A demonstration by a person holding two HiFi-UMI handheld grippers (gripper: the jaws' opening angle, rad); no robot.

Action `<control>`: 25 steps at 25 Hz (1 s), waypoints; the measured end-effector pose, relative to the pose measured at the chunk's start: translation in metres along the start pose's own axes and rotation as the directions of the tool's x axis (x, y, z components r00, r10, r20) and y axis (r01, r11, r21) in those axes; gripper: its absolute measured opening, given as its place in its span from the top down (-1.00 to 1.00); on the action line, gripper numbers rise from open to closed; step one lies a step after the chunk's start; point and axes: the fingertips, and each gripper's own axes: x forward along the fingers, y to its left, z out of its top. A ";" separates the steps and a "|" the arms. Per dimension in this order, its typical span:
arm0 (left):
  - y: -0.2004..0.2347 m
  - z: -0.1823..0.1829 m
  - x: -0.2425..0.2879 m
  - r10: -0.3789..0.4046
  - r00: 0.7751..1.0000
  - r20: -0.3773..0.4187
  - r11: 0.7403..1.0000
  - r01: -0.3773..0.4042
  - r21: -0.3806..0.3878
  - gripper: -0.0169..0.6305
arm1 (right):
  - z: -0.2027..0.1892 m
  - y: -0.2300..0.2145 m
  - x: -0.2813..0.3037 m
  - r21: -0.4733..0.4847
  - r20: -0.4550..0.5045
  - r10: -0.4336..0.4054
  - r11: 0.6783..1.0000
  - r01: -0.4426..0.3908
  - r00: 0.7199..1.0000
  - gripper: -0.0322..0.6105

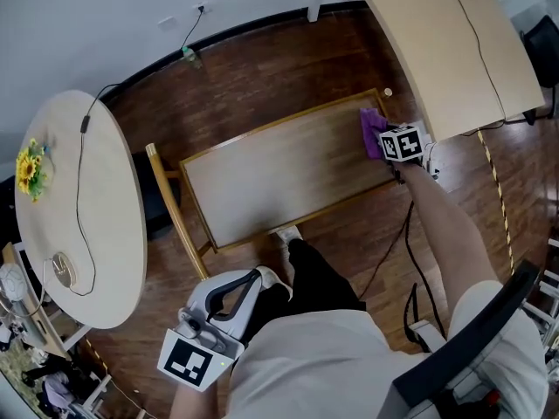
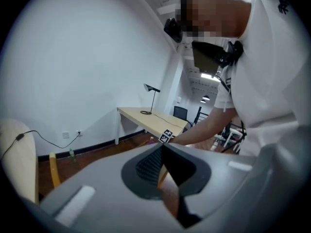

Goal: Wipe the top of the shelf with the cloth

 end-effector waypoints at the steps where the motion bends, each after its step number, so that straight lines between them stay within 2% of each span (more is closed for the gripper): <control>1: -0.002 0.000 0.001 -0.001 1.000 -0.005 1.000 0.001 0.001 0.88 | -0.003 -0.014 -0.004 0.005 -0.012 -0.025 1.000 0.025 1.000 0.74; 4: -0.010 0.001 0.008 -0.004 1.000 -0.017 1.000 0.004 0.022 0.88 | -0.005 -0.036 -0.009 0.021 -0.014 -0.053 0.998 0.054 0.998 0.74; 6: -0.014 0.006 0.013 -0.009 1.000 -0.005 0.999 0.009 0.039 0.88 | 0.004 -0.026 -0.017 0.014 0.015 -0.040 0.999 0.039 0.999 0.74; 8: -0.013 0.007 0.012 -0.006 1.000 0.009 0.999 0.005 0.036 0.88 | 0.021 0.017 -0.027 -0.001 0.064 0.023 1.000 -0.023 0.998 0.74; 10: -0.007 0.000 0.003 0.011 1.000 0.015 1.000 -0.012 0.014 0.88 | 0.030 0.090 -0.027 -0.024 0.101 0.145 0.989 -0.143 0.984 0.74; 13: 0.001 -0.007 -0.014 0.045 0.999 0.016 0.999 -0.045 -0.010 0.88 | 0.032 0.230 -0.019 -0.083 0.104 0.369 0.929 -0.361 0.924 0.74; 17: -0.004 -0.010 -0.030 0.073 0.997 0.023 0.997 -0.073 -0.007 0.88 | 0.017 0.389 -0.024 -0.159 0.037 0.592 0.799 -0.581 0.805 0.74; 19: -0.003 -0.017 -0.041 0.094 0.995 0.012 0.995 -0.094 -0.016 0.88 | 0.010 0.451 -0.025 -0.184 0.004 0.655 0.743 -0.644 0.755 0.74; 21: 0.001 -0.024 -0.052 0.116 0.993 0.006 0.993 -0.116 -0.033 0.88 | 0.002 0.500 -0.020 -0.185 -0.031 0.693 0.704 -0.685 0.721 0.74; 25: 0.004 -0.036 -0.074 0.137 0.991 -0.007 0.988 -0.137 -0.070 0.88 | -0.023 0.560 -0.007 -0.166 -0.102 0.726 0.661 -0.731 0.680 0.74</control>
